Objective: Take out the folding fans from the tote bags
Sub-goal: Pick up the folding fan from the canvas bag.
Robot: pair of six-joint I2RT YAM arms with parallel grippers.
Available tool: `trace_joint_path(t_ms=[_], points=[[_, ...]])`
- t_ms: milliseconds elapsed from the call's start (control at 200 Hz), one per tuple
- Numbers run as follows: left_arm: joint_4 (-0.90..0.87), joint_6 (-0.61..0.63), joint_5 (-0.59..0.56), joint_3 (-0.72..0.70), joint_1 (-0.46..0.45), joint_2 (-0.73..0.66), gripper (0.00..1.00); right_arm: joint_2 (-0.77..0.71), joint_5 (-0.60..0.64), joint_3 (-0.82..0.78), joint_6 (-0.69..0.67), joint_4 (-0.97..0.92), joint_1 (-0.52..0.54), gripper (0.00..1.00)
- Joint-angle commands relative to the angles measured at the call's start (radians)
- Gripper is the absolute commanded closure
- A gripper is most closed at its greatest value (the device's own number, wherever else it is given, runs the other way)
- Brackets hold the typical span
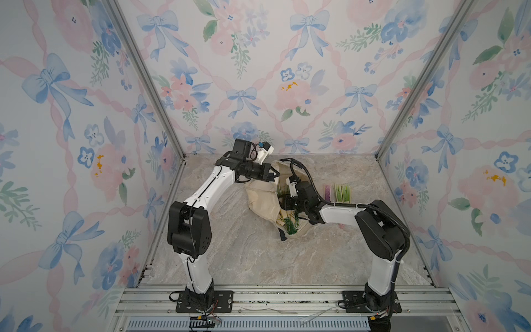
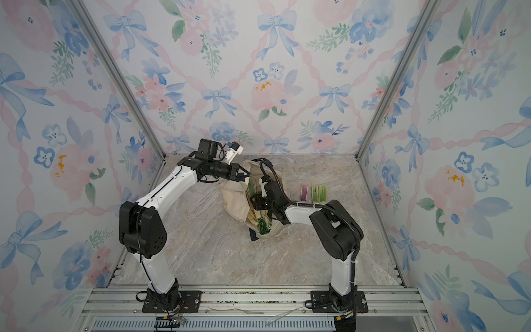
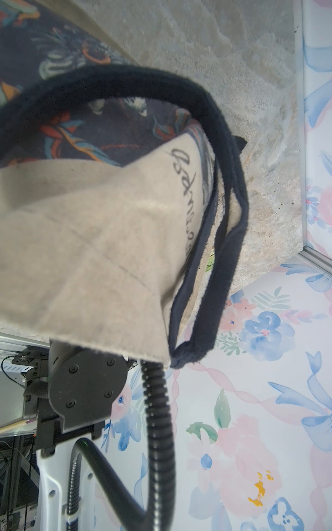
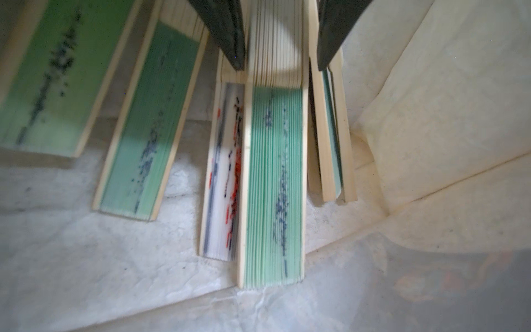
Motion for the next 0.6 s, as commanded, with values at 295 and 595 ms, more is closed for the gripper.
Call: trace_joint_path(t_ms=[295, 595], points=[[0.027, 0.006, 0.026, -0.002, -0.007, -0.037, 1.00, 0.016, 0.013, -0.002, -0.035, -0.046, 0.000, 0.57], [0.027, 0.003, 0.030, 0.004, -0.006, -0.030, 1.00, 0.015, 0.038, 0.008, -0.065, -0.081, 0.012, 0.54]])
